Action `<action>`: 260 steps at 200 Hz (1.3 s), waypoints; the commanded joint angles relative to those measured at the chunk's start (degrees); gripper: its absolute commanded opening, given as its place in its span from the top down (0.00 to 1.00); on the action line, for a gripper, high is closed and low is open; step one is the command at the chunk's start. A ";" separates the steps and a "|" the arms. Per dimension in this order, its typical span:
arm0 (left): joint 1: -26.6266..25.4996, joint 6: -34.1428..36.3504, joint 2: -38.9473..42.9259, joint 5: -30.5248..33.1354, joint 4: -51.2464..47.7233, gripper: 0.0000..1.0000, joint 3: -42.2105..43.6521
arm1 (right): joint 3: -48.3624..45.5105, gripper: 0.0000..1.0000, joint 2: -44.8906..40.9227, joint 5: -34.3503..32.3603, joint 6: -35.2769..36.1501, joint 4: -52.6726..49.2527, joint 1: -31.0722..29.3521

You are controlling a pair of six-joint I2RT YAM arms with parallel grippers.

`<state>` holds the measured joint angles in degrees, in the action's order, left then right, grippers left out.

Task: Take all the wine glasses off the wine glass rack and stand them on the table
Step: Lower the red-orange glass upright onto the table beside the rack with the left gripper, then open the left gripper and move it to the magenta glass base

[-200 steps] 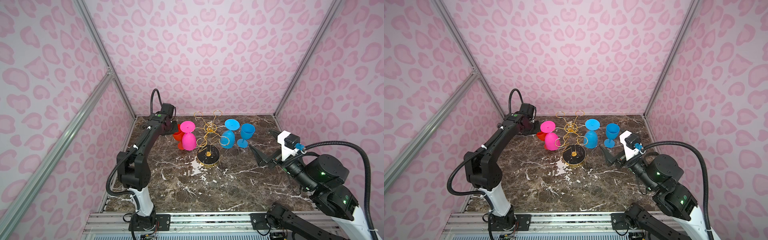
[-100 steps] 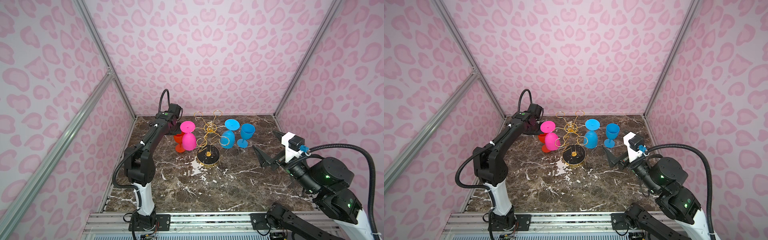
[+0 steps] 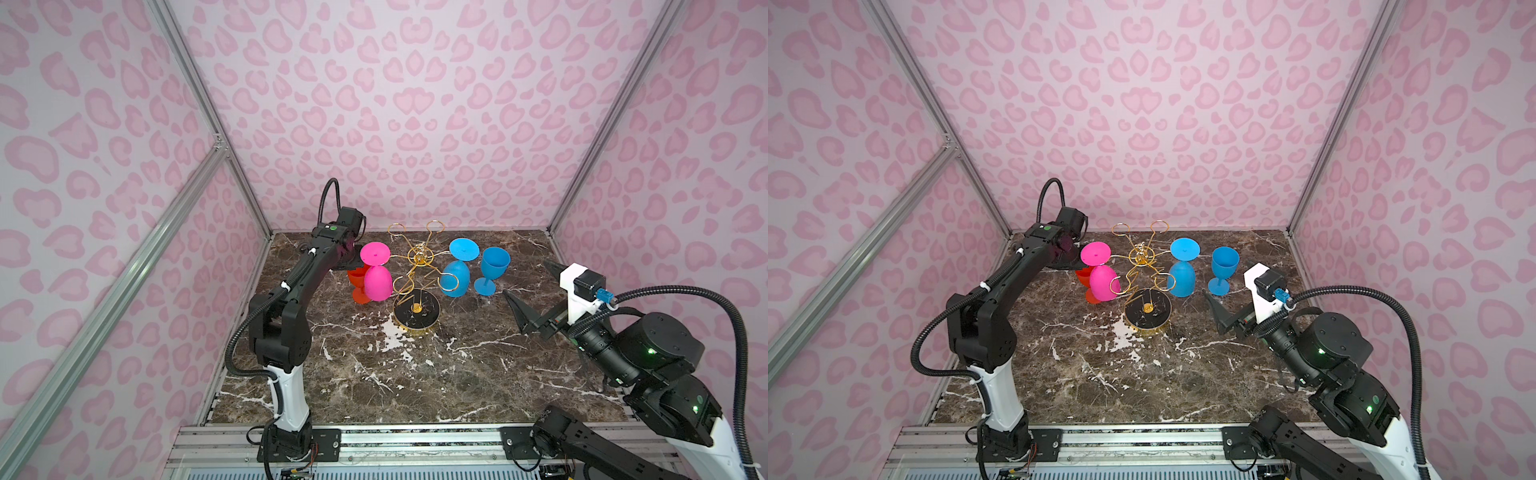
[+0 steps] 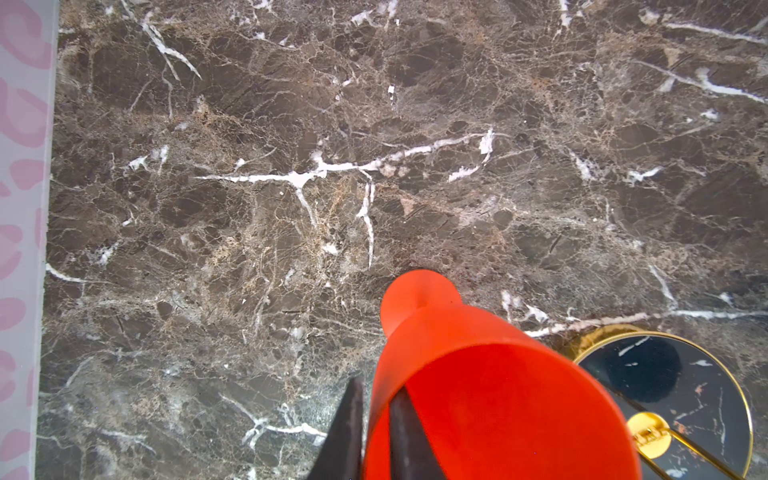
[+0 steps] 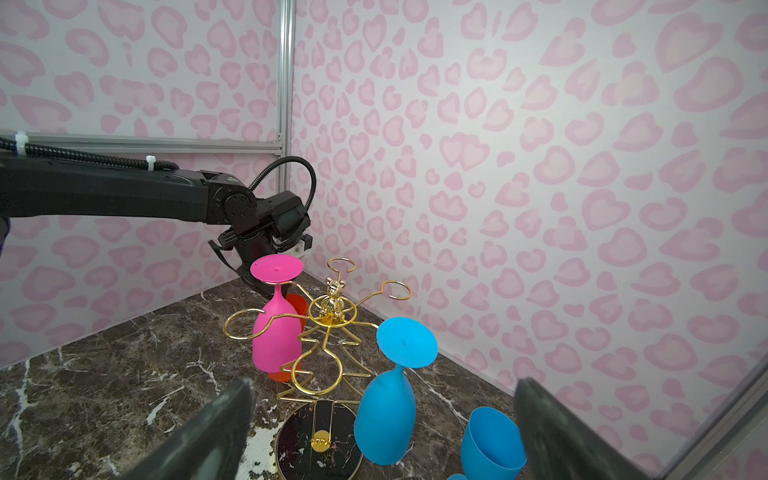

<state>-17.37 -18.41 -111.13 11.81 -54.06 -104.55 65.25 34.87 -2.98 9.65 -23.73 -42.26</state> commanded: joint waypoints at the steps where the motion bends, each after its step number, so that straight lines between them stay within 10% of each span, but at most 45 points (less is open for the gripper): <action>1: -0.07 -0.25 0.22 0.05 0.19 0.77 0.24 | 0.24 0.00 0.02 0.20 -0.03 -0.09 -0.01; 179: 0.78 -2.92 8.92 -2.44 -2.43 0.53 -2.82 | 0.93 0.00 0.46 -0.27 0.36 -1.37 -0.01; 260: 6.08 -9.66 24.63 -18.24 2.30 0.53 6.43 | 0.36 0.00 0.81 -1.06 0.37 -1.59 -0.02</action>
<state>-12.53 -24.23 -91.37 1.61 -55.13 -101.69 65.98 35.73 -3.44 9.69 -26.09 -42.26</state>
